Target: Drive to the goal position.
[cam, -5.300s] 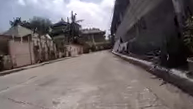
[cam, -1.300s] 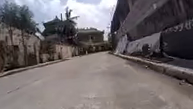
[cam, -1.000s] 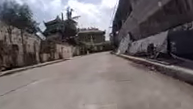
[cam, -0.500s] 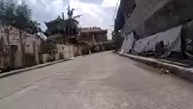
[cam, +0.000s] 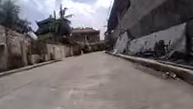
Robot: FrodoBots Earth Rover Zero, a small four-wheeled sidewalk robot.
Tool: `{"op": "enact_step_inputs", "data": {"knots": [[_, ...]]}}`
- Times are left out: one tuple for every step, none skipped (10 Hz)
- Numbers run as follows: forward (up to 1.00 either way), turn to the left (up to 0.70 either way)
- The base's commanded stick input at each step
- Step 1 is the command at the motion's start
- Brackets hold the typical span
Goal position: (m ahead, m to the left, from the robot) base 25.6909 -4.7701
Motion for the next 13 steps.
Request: {"op": "enact_step_inputs", "data": {"knots": [[1.0,0.0],[1.0,0.0],[1.0,0.0],[1.0,0.0],[1.0,0.0],[1.0,0.0],[1.0,0.0],[1.0,0.0],[1.0,0.0],[1.0,0.0],[1.0,0.0],[1.0,0.0],[1.0,0.0]]}}
